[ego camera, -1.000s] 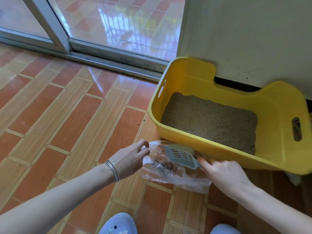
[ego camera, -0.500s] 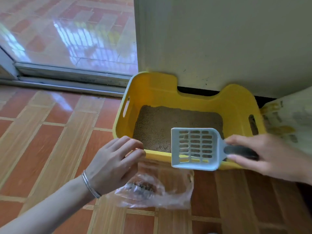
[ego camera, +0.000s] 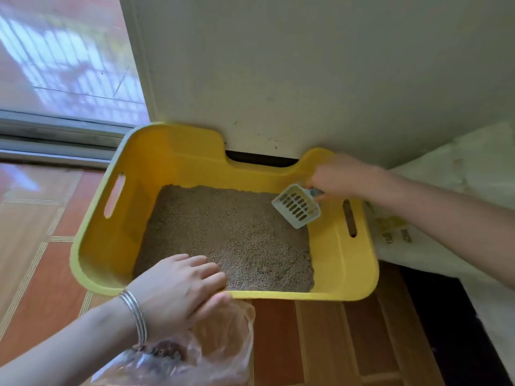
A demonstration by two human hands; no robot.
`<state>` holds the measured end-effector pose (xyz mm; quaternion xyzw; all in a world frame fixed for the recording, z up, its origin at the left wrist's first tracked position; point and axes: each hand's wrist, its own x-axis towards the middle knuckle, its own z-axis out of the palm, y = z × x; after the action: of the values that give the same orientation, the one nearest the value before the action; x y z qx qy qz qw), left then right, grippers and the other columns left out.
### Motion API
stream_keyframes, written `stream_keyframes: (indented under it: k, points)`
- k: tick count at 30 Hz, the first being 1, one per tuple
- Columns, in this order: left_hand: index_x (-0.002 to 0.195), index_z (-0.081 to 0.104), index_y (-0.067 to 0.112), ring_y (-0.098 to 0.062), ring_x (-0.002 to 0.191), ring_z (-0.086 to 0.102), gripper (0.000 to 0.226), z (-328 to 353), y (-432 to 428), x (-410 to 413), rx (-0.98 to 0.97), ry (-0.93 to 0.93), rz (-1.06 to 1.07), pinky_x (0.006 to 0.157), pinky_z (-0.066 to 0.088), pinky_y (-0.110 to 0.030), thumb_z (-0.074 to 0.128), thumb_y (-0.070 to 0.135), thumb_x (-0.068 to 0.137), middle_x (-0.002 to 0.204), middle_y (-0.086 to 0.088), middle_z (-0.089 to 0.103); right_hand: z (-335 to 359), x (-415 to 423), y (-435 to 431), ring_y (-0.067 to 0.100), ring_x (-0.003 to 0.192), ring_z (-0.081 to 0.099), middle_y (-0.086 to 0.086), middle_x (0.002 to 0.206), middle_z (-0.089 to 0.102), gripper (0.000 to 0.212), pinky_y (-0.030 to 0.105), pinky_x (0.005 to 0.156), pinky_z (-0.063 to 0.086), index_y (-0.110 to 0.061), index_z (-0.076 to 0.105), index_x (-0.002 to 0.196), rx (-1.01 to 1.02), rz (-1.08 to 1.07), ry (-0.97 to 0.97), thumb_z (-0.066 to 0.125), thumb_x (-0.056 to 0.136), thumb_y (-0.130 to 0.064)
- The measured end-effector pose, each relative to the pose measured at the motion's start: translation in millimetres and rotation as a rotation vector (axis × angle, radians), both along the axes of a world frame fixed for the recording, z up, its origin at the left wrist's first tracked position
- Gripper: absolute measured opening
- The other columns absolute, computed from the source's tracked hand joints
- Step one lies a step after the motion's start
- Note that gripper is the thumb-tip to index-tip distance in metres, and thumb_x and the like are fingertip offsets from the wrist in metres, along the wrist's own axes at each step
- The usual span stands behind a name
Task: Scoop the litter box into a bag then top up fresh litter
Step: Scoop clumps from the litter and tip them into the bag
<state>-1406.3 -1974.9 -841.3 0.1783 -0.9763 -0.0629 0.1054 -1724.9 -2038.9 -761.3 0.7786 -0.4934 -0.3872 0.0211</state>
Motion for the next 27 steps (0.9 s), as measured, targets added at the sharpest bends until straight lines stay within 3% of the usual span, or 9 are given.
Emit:
stream_keyframes:
  k: [2, 5, 7, 10, 13, 16, 20, 23, 27]
  points:
    - [0.076, 0.051, 0.029, -0.010, 0.062, 0.053, 0.039, -2.5, -0.4, -0.1, 0.029, 0.002, -0.002, 0.053, 0.048, -0.024, 0.025, 0.048, 0.098, 0.069, 0.013, 0.051, -9.7, 1.0, -11.9, 0.011, 0.064, 0.044, -0.007, 0.065, 0.042, 0.024, 0.021, 0.046, 0.031, -0.017, 0.060, 0.112, 0.018, 0.062, 0.090, 0.049, 0.093, -0.027]
    - [0.074, 0.050, 0.029, -0.010, 0.061, 0.052, 0.038, -3.9, 0.7, -2.4, 0.008, 0.013, 0.000, 0.051, 0.046, -0.025, 0.027, 0.049, 0.097, 0.069, 0.013, 0.050, -23.9, -4.1, -26.9, 0.015, 0.072, 0.058, -0.002, 0.079, 0.061, 0.019, 0.027, 0.061, 0.051, -0.015, 0.067, 0.098, 0.045, 0.076, 0.154, 0.053, 0.090, -0.025]
    - [0.072, 0.051, 0.029, -0.009, 0.061, 0.053, 0.039, -2.9, 0.6, -2.6, -0.024, 0.013, 0.008, 0.052, 0.043, -0.024, 0.028, 0.049, 0.096, 0.069, 0.014, 0.051, -29.9, -6.1, -33.8, 0.016, 0.075, 0.062, -0.002, 0.080, 0.064, 0.017, 0.030, 0.066, 0.055, -0.017, 0.068, 0.092, 0.051, 0.075, 0.174, 0.054, 0.089, -0.025]
    - [0.072, 0.052, 0.029, -0.010, 0.061, 0.052, 0.040, -4.4, -0.8, -1.5, -0.045, 0.017, 0.012, 0.057, 0.035, -0.024, 0.027, 0.050, 0.096, 0.069, 0.013, 0.051, -32.0, -3.9, -43.9, 0.015, 0.072, 0.060, -0.004, 0.071, 0.057, 0.017, 0.027, 0.061, 0.052, -0.015, 0.066, 0.091, 0.046, 0.106, 0.214, 0.052, 0.090, -0.026]
    - [0.074, 0.053, 0.030, -0.010, 0.060, 0.052, 0.039, -7.4, -1.9, -1.5, -0.040, 0.015, 0.007, 0.053, 0.039, -0.023, 0.027, 0.051, 0.096, 0.069, 0.013, 0.051, -30.5, -0.7, -54.9, 0.016, 0.067, 0.052, -0.003, 0.062, 0.043, 0.018, 0.024, 0.048, 0.039, -0.013, 0.064, 0.092, 0.011, 0.115, 0.254, 0.048, 0.093, -0.021]
    - [0.074, 0.054, 0.029, -0.011, 0.061, 0.054, 0.041, -6.9, -2.6, -2.8, -0.033, 0.020, -0.005, 0.052, 0.044, -0.025, 0.027, 0.050, 0.096, 0.070, 0.013, 0.052, -34.3, -0.9, -58.5, 0.014, 0.068, 0.054, -0.003, 0.070, 0.051, 0.019, 0.024, 0.049, 0.041, -0.015, 0.065, 0.097, 0.073, 0.127, 0.261, 0.052, 0.092, -0.028]
    - [0.071, 0.053, 0.028, -0.011, 0.062, 0.053, 0.043, -4.5, -1.7, -3.6, -0.033, 0.009, 0.002, 0.056, 0.037, -0.023, 0.026, 0.049, 0.097, 0.068, 0.012, 0.050, -38.0, -11.5, -55.9, 0.011, 0.065, 0.054, -0.009, 0.066, 0.053, 0.023, 0.025, 0.057, 0.048, -0.021, 0.065, 0.098, 0.217, 0.175, 0.146, 0.056, 0.088, -0.039]
    - [0.072, 0.053, 0.027, -0.013, 0.061, 0.053, 0.042, -3.8, -1.3, -2.5, -0.030, 0.004, -0.006, 0.052, 0.043, -0.025, 0.026, 0.049, 0.097, 0.068, 0.012, 0.050, -33.9, -18.4, -48.8, 0.012, 0.069, 0.053, -0.010, 0.068, 0.053, 0.025, 0.025, 0.059, 0.044, -0.024, 0.064, 0.102, 0.314, 0.251, 0.041, 0.056, 0.086, -0.042]
    - [0.073, 0.051, 0.027, -0.013, 0.059, 0.051, 0.040, -2.7, -1.0, -3.1, -0.022, 0.001, -0.013, 0.051, 0.046, -0.024, 0.028, 0.048, 0.097, 0.068, 0.011, 0.050, -49.2, -13.0, -30.4, 0.010, 0.065, 0.048, -0.010, 0.072, 0.051, 0.029, 0.017, 0.047, 0.029, -0.022, 0.063, 0.108, 0.410, 0.331, -0.016, 0.057, 0.087, -0.041]
